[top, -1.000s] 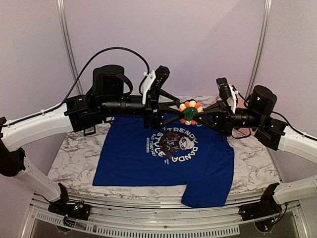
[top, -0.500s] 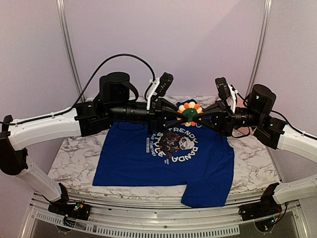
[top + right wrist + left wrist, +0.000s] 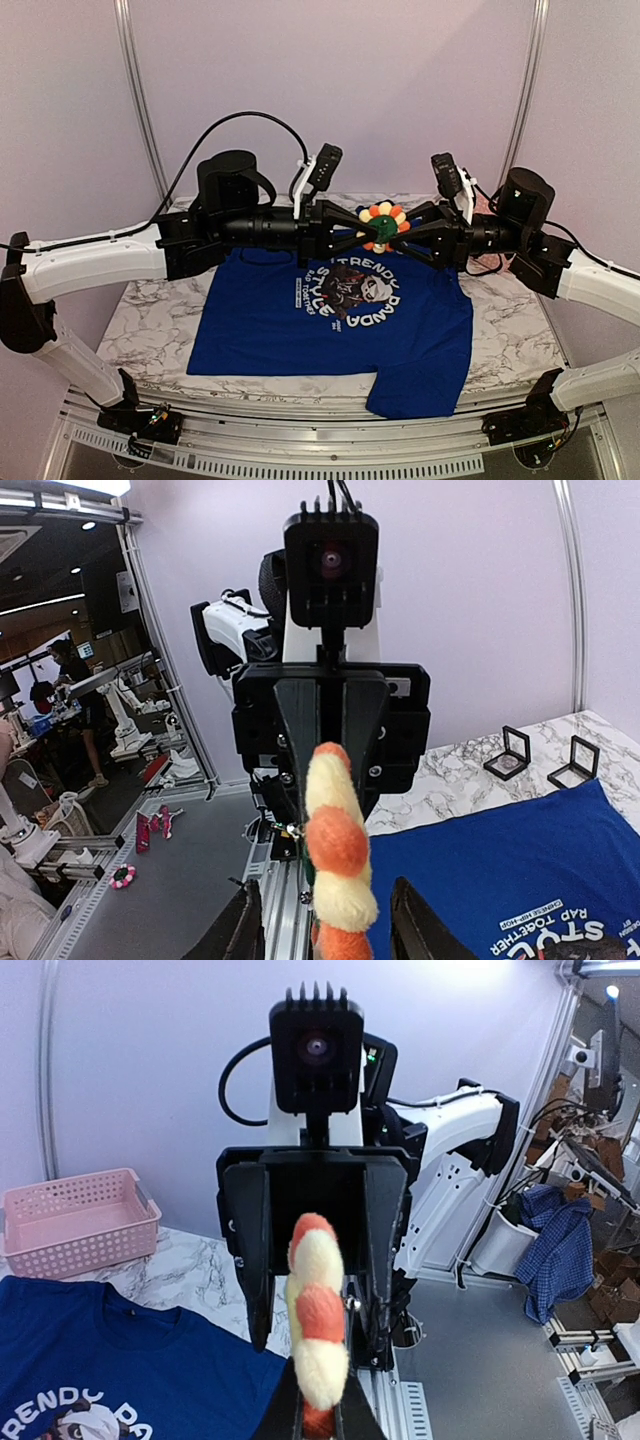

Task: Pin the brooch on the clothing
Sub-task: Pass from the right arm to the left, then pass from the left arm to the right

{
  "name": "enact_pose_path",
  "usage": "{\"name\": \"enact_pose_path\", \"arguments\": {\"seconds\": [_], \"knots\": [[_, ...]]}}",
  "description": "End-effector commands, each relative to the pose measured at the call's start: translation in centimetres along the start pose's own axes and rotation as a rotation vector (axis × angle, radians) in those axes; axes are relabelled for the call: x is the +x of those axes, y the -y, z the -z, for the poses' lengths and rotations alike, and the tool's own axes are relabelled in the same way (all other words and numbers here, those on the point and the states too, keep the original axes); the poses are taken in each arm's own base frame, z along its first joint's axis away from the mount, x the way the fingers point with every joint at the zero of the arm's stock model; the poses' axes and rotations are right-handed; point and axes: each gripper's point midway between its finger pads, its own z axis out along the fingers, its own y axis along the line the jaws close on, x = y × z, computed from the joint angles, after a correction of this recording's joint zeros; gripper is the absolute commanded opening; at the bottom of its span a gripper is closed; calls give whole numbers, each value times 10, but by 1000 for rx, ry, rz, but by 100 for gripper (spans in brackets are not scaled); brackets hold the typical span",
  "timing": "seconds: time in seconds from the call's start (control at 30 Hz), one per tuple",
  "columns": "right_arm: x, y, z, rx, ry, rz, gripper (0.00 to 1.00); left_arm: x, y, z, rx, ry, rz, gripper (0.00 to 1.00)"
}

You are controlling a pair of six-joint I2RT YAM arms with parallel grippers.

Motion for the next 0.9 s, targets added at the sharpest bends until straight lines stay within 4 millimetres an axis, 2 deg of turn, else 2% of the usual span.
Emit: {"name": "enact_pose_path", "arguments": {"seconds": [0.0, 0.17, 0.37, 0.5, 0.57, 0.87], "knots": [[-7, -2, -3, -43, 37, -2, 43, -4, -7, 4, -16, 36, 34, 0], [-3, 5, -13, -84, 38, -56, 46, -5, -6, 5, -16, 50, 37, 0], [0, 6, -18, -93, 35, -62, 39, -5, -7, 7, -24, 52, 32, 0], [-4, 8, -17, -68, 50, -57, 25, -5, -7, 7, -25, 53, 23, 0], [-4, 12, -17, -50, 52, -62, 22, -5, -7, 7, -25, 54, 17, 0], [5, 34, -15, 80, 41, -116, 15, -10, -5, 9, -25, 59, -28, 0]]}}
